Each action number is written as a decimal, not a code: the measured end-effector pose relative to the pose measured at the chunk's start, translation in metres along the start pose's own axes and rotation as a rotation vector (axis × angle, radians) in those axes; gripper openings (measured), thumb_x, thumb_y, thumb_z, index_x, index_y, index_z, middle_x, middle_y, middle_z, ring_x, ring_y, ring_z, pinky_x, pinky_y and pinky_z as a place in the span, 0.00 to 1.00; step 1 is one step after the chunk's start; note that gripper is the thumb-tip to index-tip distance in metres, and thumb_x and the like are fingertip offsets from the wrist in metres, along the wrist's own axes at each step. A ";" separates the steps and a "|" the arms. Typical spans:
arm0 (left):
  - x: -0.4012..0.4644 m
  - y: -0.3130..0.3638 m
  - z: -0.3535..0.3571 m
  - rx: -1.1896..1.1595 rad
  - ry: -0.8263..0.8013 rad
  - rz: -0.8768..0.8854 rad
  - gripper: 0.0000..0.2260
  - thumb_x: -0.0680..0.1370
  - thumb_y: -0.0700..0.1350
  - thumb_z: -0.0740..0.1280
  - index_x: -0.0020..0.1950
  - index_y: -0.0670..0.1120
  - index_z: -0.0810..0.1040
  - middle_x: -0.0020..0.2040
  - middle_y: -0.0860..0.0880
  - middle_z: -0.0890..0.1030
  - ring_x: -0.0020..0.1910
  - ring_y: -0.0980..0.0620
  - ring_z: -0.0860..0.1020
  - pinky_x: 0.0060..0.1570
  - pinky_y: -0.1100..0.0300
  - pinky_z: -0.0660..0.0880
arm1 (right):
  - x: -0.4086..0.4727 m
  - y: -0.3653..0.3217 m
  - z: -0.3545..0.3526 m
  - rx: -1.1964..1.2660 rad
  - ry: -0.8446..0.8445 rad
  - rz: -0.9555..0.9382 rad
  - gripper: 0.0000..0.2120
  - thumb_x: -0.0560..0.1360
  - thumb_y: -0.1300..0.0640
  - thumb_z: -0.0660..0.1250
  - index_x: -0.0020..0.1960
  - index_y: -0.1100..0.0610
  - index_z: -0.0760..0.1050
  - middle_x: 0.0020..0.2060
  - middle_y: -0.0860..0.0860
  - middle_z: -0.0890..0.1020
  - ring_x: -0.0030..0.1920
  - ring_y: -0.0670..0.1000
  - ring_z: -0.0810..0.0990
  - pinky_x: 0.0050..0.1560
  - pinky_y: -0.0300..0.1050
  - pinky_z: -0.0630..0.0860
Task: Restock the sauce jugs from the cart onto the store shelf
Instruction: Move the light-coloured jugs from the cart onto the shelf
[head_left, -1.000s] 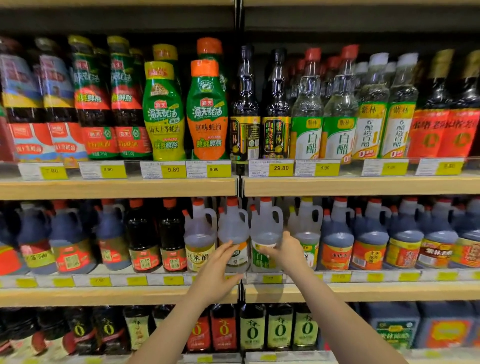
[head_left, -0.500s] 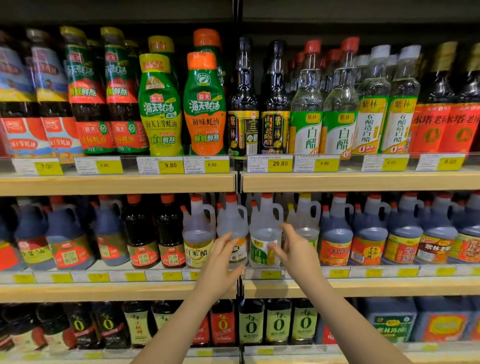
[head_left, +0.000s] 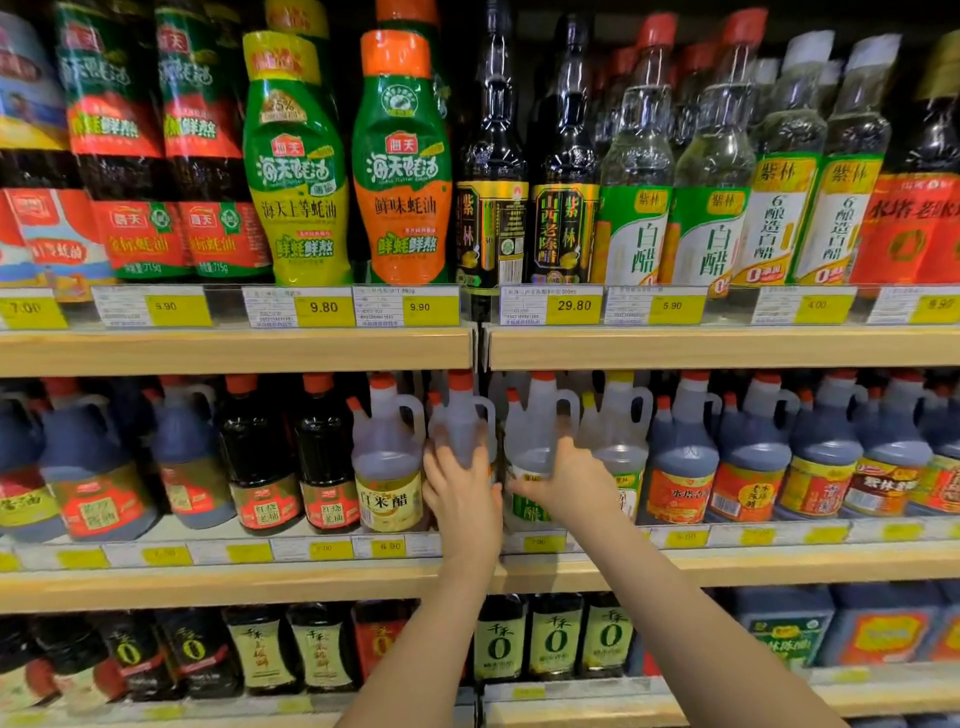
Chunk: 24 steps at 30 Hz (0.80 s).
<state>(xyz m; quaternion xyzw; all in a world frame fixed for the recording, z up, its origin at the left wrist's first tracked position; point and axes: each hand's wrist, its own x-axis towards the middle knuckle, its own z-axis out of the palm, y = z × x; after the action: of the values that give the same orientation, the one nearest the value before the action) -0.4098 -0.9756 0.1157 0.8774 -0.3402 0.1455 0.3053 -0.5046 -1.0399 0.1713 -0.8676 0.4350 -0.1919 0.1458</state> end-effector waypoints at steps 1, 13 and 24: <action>0.002 0.000 0.002 0.002 0.015 -0.003 0.29 0.64 0.44 0.78 0.62 0.50 0.72 0.61 0.34 0.72 0.63 0.31 0.69 0.51 0.38 0.75 | 0.002 -0.001 0.000 -0.005 0.001 0.007 0.31 0.66 0.37 0.71 0.54 0.61 0.69 0.52 0.57 0.79 0.53 0.59 0.79 0.43 0.47 0.73; 0.005 -0.015 0.018 -0.156 0.081 0.166 0.38 0.69 0.41 0.72 0.73 0.57 0.57 0.72 0.33 0.58 0.71 0.32 0.58 0.64 0.39 0.65 | 0.009 0.001 -0.002 -0.012 0.005 0.015 0.31 0.65 0.37 0.72 0.52 0.62 0.71 0.48 0.57 0.80 0.50 0.58 0.80 0.39 0.45 0.71; 0.006 -0.011 0.019 -0.243 0.065 0.119 0.39 0.69 0.38 0.72 0.71 0.60 0.54 0.70 0.35 0.60 0.69 0.34 0.60 0.62 0.41 0.69 | 0.014 0.000 -0.006 -0.027 -0.036 0.010 0.26 0.64 0.37 0.72 0.43 0.59 0.71 0.36 0.51 0.76 0.38 0.53 0.76 0.34 0.44 0.73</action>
<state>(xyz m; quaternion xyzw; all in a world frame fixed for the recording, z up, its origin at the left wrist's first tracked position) -0.3968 -0.9842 0.0984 0.8071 -0.3967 0.1493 0.4110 -0.4994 -1.0517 0.1796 -0.8706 0.4391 -0.1697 0.1427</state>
